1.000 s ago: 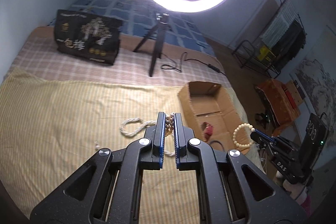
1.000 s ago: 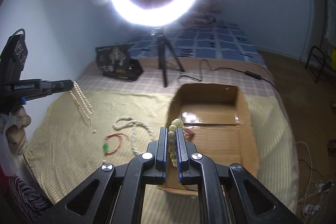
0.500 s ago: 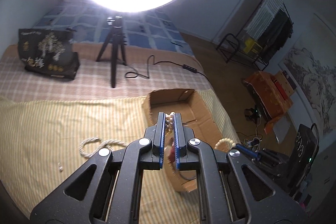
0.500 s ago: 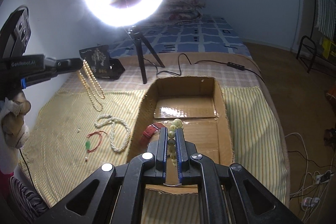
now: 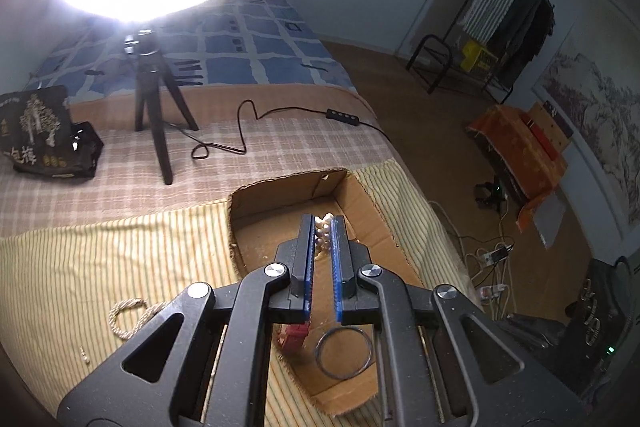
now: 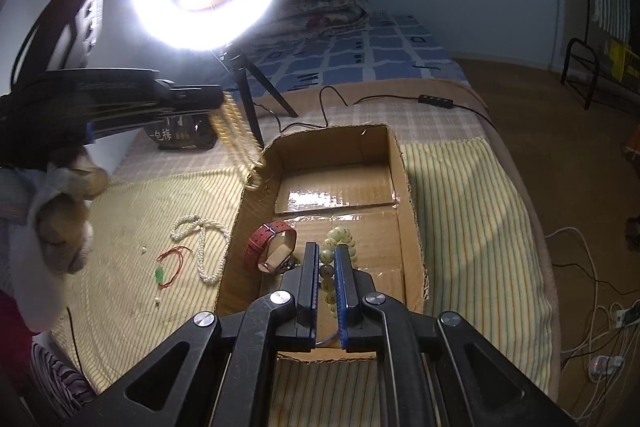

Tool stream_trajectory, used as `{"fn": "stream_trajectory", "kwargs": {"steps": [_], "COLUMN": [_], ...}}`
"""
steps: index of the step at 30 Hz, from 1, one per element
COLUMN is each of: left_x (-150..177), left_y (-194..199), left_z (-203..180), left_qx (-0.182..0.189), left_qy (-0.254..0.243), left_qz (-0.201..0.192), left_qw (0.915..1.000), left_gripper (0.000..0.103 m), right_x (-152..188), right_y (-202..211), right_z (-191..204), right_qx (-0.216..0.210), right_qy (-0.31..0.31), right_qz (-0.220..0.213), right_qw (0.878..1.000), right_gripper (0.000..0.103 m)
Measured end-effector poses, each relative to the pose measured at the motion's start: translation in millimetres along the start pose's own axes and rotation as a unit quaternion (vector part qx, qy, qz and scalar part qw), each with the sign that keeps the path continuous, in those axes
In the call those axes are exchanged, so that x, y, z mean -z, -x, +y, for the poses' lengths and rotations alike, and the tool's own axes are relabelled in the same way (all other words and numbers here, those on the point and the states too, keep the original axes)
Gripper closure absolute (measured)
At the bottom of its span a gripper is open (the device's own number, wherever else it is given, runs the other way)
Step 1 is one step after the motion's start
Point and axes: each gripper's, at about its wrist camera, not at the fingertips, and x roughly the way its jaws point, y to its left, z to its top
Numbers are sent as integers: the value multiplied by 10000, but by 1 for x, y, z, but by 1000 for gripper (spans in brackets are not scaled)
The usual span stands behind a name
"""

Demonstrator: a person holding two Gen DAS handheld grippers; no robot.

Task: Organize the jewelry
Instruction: 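Open left tool releasing necklace into box while right tool releases bracelet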

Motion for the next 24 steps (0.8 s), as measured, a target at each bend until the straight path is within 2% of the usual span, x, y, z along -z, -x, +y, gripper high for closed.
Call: {"fn": "stream_trajectory", "kwargs": {"steps": [8, 9, 10, 11, 13, 14, 15, 16, 18, 21, 24], "left_x": [3, 4, 4, 4, 3, 3, 4, 4, 5, 7, 9], "left_y": [-24, -25, -24, -25, -26, -25, -24, -22, -21, -19, -16], "left_z": [-9, -10, -10, -9, -8, -7, -7, -7, -7, -5, -3], "left_qx": [-39, -65, -96, -126, -152, -139, -152, -220, -289, -324, -383], "left_qy": [-53, -49, -43, -41, -23, -18, -33, -58, -112, -130, -143], "left_qz": [223, 204, 176, 179, 201, 185, 142, 104, 105, 126, 129], "left_qw": [9997, 9998, 9998, 9998, 9997, 9997, 9998, 9997, 9995, 9993, 9991], "left_gripper": [98, 98, 98, 97, 77, 57, 50, 49, 45, 35, 34], "right_x": [2, 2, 2, 2, 2, 2, 2, 3, 3, 2, 1], "right_y": [-4, -4, -3, -2, -1, 0, 0, 0, 2, 3, 5], "right_z": [1, 1, 1, 1, 0, 0, 1, 2, 5, 8, 10], "right_qx": [-64, -46, -34, -12, 27, 15, 34, 71, 201, 345, 398], "right_qy": [58, 75, 84, 88, 77, 79, 89, 107, 177, 227, 193], "right_qz": [46, 29, 4, -22, -37, -39, -53, -86, -173, -208, -260], "right_qw": [10000, 10000, 10000, 10000, 10000, 10000, 9999, 9999, 9995, 9989, 9987], "right_gripper": [95, 88, 74, 67, 53, 48, 35, 22, 11, 2, 0]}}
